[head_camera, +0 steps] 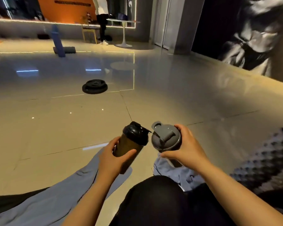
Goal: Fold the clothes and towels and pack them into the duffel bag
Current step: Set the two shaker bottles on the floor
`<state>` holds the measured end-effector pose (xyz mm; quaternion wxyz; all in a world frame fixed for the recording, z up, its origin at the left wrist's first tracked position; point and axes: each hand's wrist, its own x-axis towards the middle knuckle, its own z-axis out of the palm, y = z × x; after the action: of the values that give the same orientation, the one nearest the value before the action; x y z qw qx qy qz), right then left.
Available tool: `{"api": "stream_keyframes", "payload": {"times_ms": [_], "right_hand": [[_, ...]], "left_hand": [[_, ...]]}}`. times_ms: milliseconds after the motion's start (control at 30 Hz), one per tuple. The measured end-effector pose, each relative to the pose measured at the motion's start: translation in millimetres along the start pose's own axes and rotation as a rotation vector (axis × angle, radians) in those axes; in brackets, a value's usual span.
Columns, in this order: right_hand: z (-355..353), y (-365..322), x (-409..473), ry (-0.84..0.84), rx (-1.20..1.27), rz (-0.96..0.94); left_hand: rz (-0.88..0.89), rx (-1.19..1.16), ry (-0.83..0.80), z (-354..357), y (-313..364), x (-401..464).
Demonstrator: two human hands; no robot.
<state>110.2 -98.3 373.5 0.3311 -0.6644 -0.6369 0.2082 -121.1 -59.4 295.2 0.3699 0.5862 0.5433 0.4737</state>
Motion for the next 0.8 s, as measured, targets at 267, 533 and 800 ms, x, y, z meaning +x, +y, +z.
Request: {"api": "stream_keyframes", "payload": {"times_ms": [267,533,800], "right_hand": [[-39,90,82,0.118,0.149,0.172],[8,210,187,0.228,0.326,0.405],[97,306,277,0.227,0.345,0.487]], "left_hand": [[-0.155,-0.081,-0.054,96,-32,74],[-0.261,-0.015,-0.088,180,-92,177],[-0.253,0.055,-0.109,245,-175,248]]}}
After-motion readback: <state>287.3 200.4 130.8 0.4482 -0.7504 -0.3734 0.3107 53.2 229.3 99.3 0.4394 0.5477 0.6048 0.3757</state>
